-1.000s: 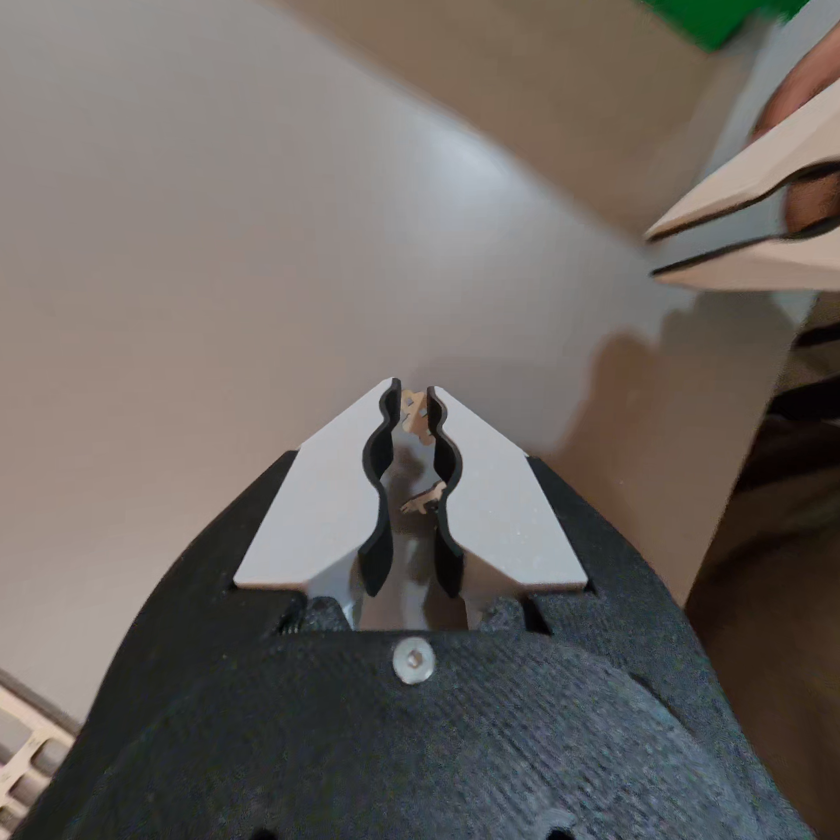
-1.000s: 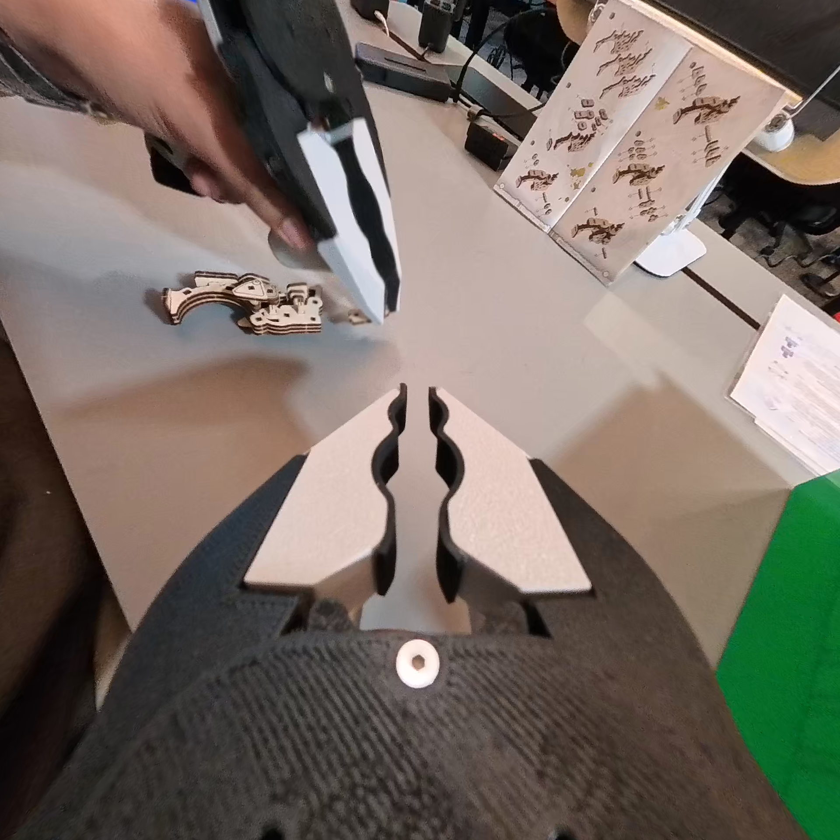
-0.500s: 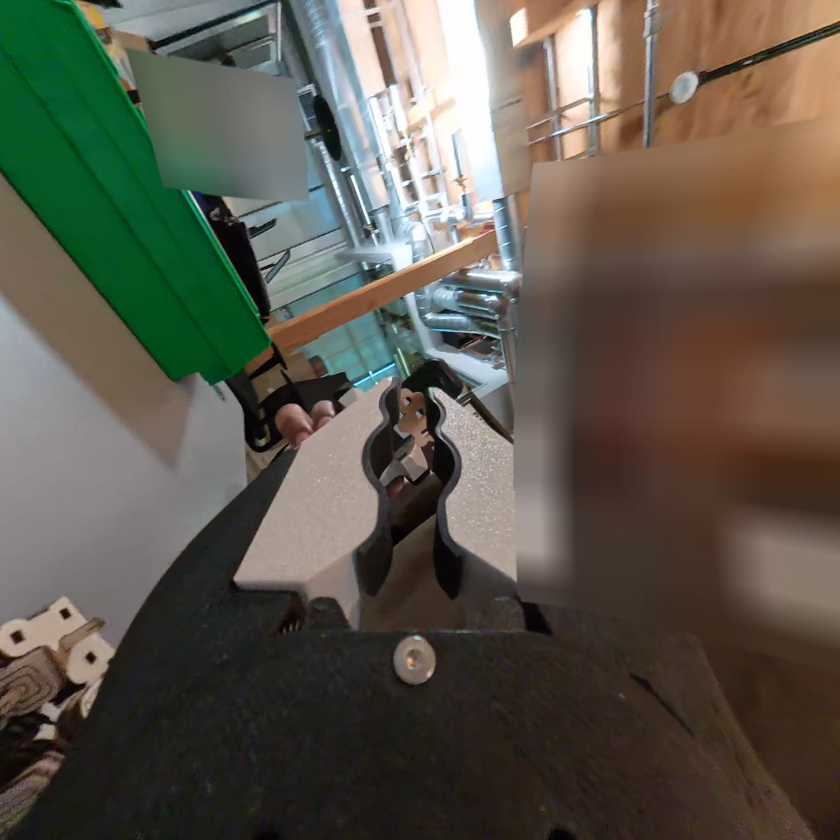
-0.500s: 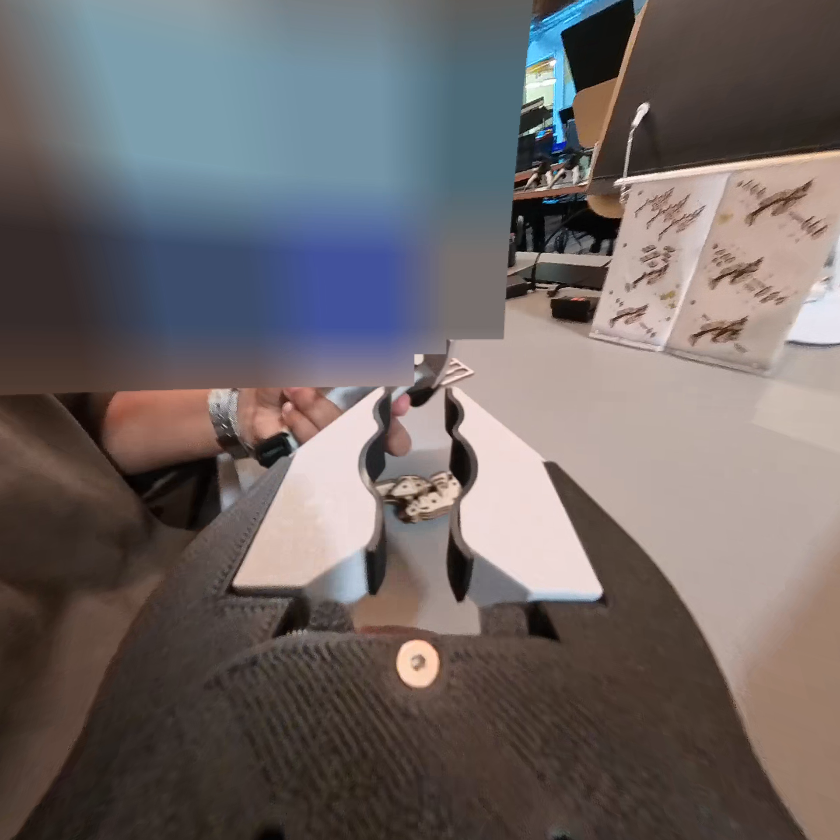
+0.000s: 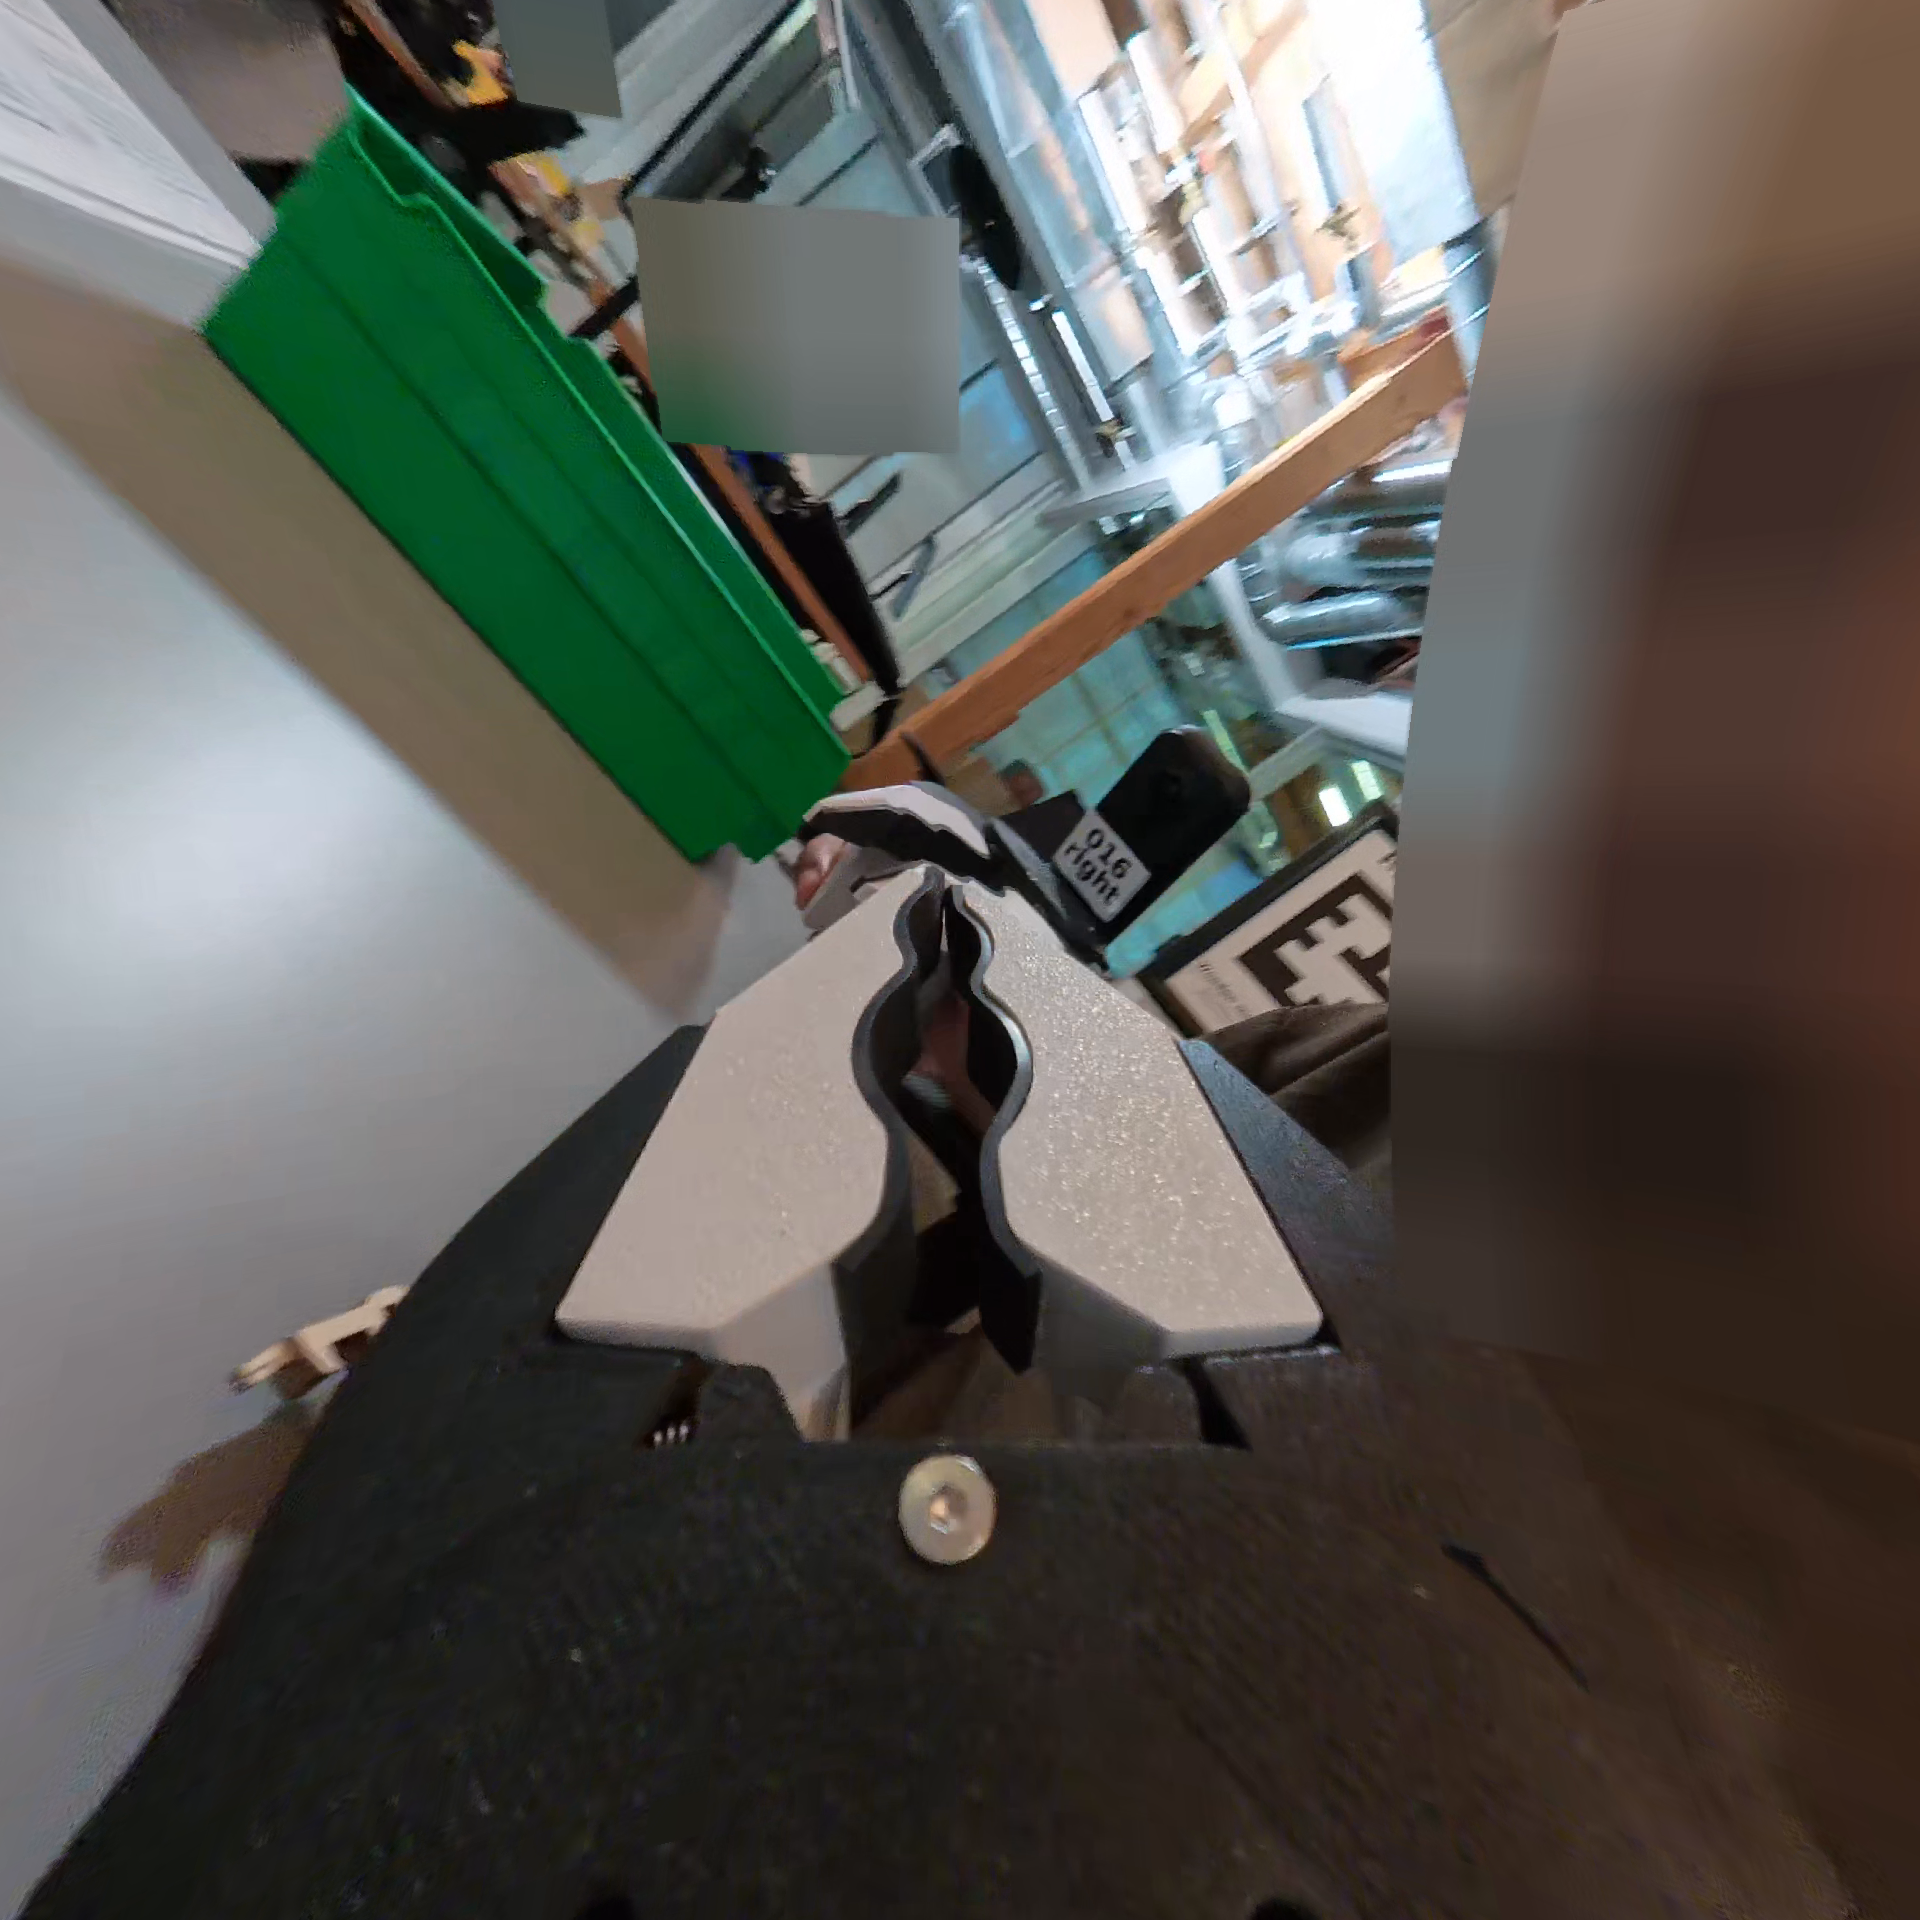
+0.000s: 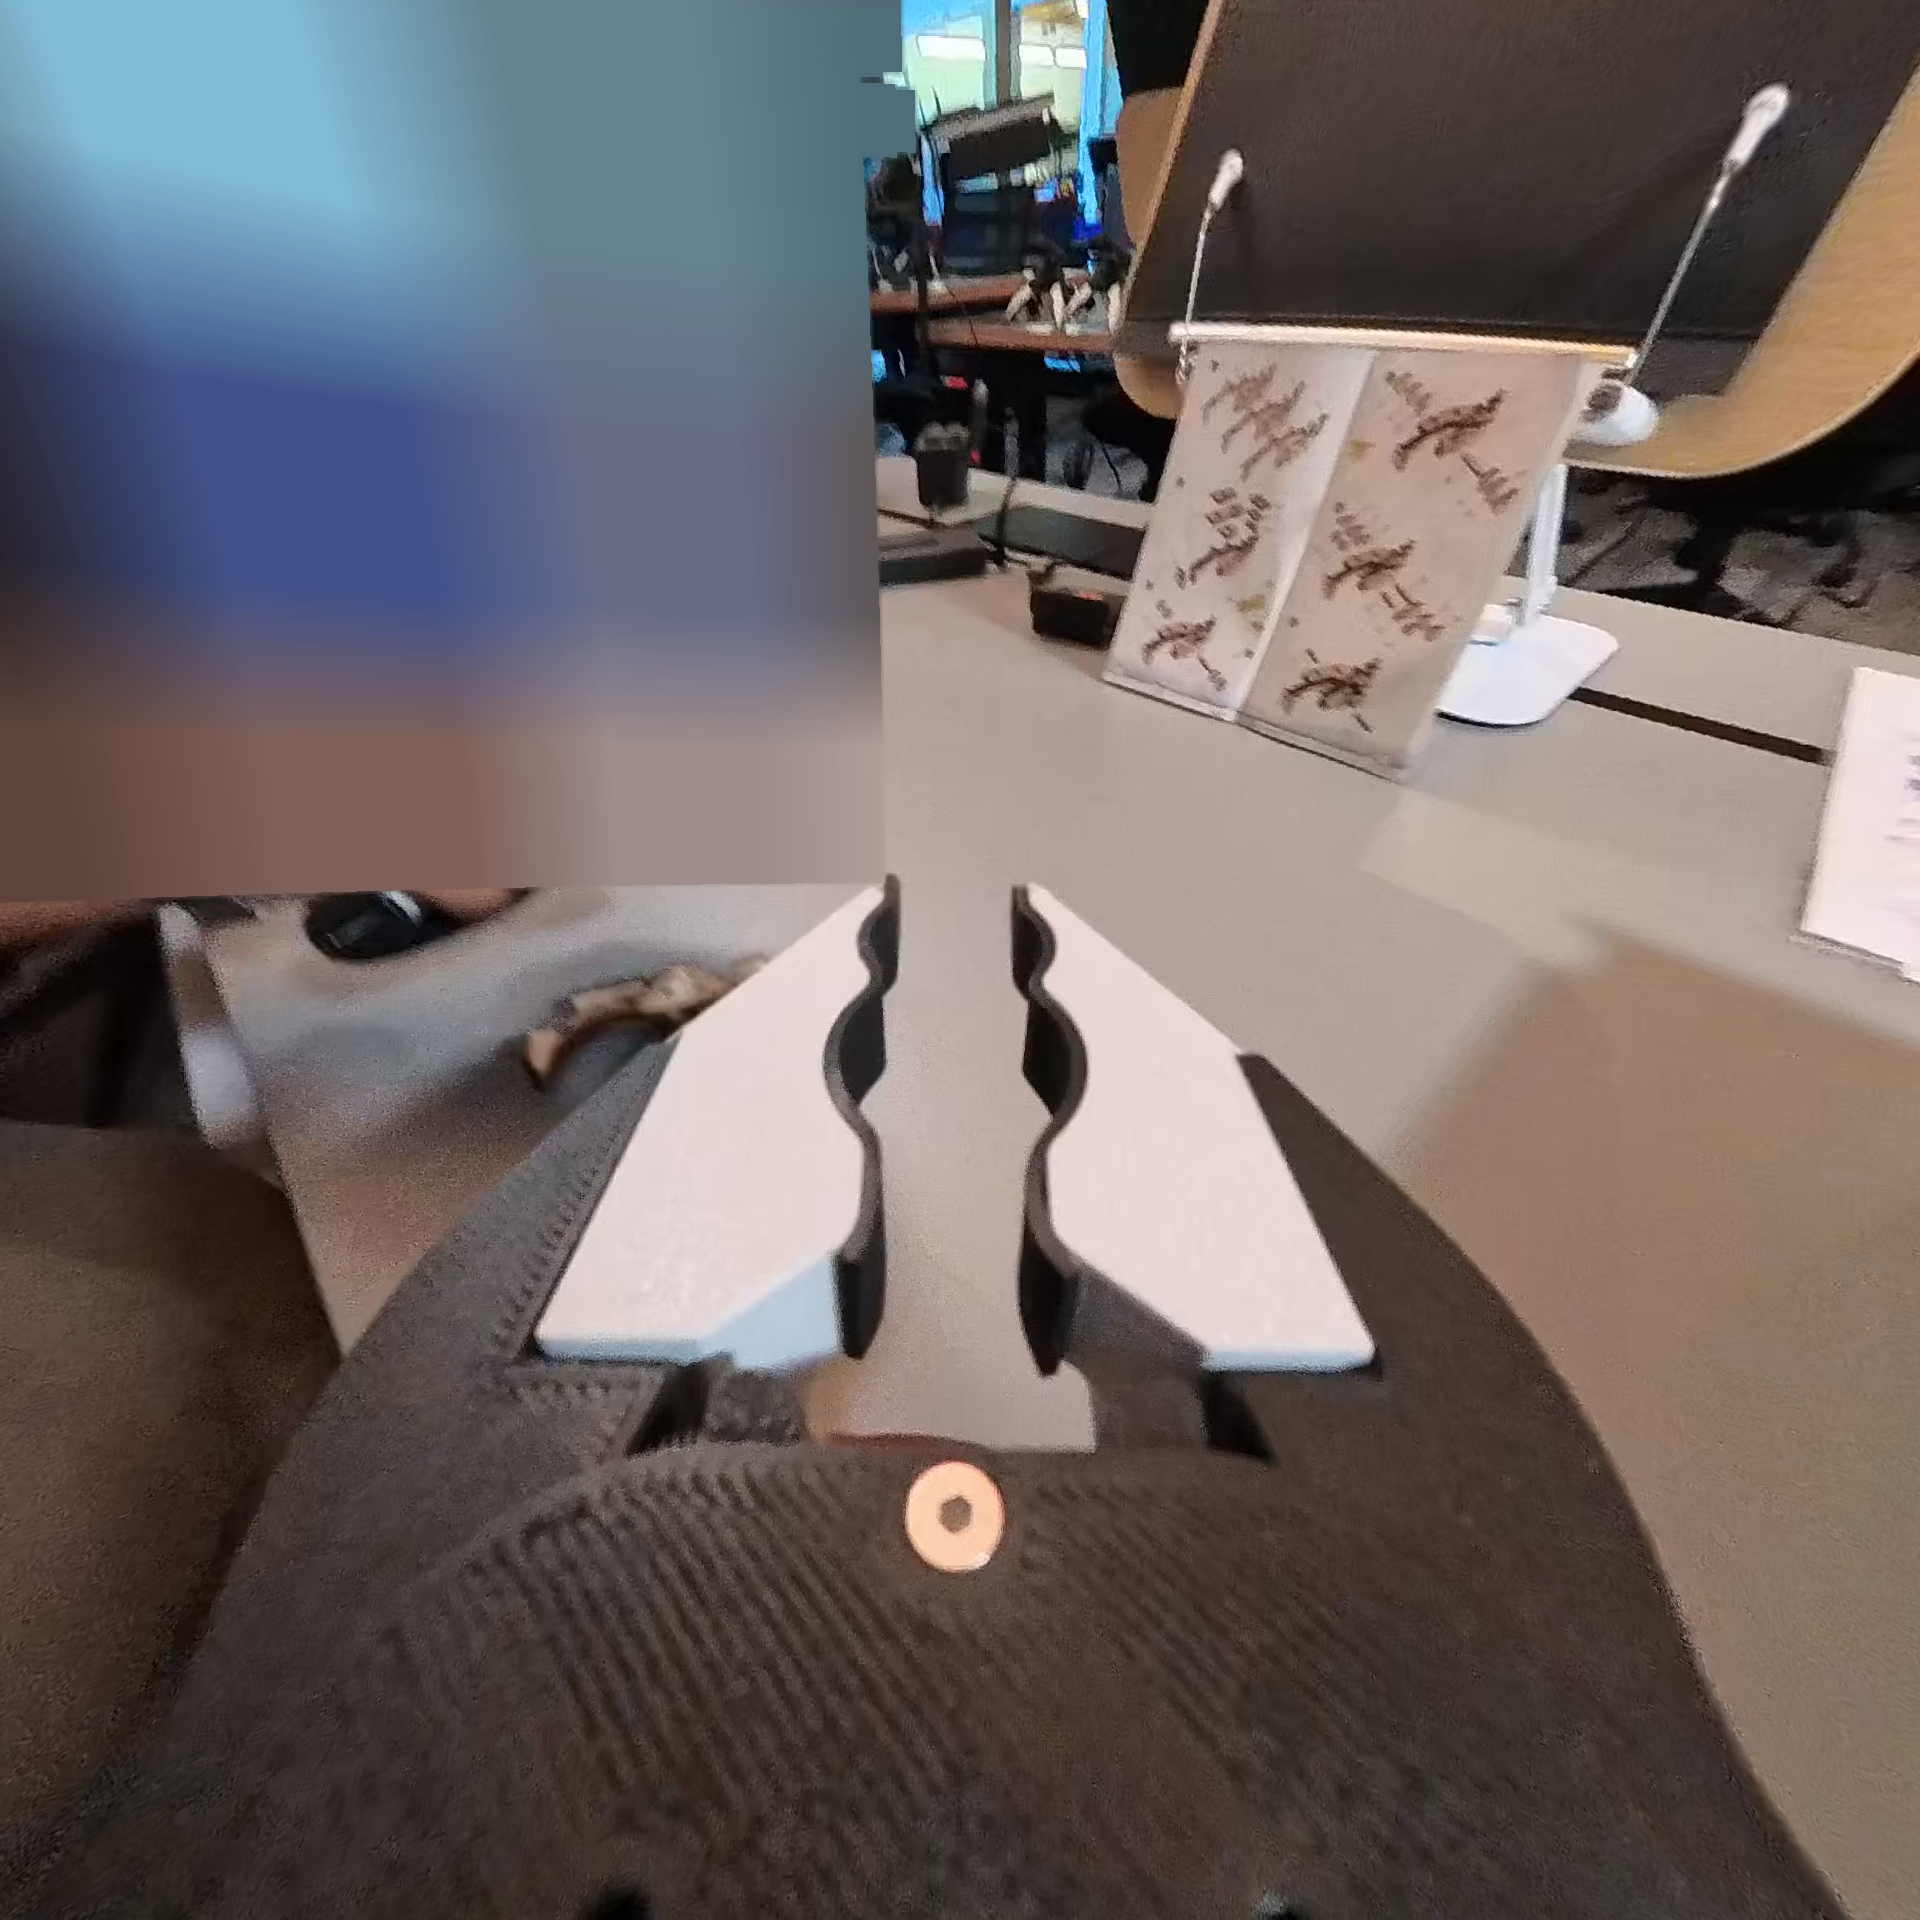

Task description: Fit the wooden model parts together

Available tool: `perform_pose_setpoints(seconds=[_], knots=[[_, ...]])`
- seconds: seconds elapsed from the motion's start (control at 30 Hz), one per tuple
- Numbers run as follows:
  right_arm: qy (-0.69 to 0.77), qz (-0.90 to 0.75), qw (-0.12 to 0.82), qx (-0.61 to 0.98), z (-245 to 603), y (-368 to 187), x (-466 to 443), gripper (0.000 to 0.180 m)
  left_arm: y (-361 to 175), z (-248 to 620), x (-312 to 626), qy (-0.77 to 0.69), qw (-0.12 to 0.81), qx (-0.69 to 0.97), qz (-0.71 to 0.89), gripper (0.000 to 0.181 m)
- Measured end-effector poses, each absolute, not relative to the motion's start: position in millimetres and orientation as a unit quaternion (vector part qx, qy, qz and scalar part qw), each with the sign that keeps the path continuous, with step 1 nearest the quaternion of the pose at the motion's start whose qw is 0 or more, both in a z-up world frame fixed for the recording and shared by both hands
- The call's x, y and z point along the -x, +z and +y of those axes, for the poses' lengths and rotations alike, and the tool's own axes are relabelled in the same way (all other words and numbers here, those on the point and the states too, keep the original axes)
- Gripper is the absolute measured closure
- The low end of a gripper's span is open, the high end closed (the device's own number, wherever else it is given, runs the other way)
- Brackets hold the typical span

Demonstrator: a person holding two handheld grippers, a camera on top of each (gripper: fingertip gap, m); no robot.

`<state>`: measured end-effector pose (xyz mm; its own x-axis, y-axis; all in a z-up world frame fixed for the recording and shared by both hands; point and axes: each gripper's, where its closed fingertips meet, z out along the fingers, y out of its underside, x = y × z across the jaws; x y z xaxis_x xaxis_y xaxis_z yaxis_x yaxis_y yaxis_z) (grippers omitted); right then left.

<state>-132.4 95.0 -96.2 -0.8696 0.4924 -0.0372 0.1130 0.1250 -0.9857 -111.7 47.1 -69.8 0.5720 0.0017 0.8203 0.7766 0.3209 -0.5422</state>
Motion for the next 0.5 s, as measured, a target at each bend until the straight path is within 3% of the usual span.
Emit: perform_pose_setpoints(seconds=[0.03,0.23,0.37,0.5], knots=[[0.614,-0.746,0.162,0.200,98.2,-102.4,133.5,0.159,-70.9,42.9,112.7,-0.246,0.717,0.531,-0.378,0.181],[0.485,-0.857,0.158,0.073,75.6,-164.5,97.5,0.161,-95.6,24.5,110.5,-0.098,0.662,0.633,-0.389,0.181],[0.424,-0.894,0.145,0.011,54.8,-190.2,65.4,0.155,-101.5,22.7,104.2,-0.108,0.668,0.620,-0.397,0.181],[0.428,-0.896,0.101,0.058,34.9,-190.2,56.6,0.143,-109.1,22.9,99.4,-0.134,0.679,0.603,-0.397,0.181]])
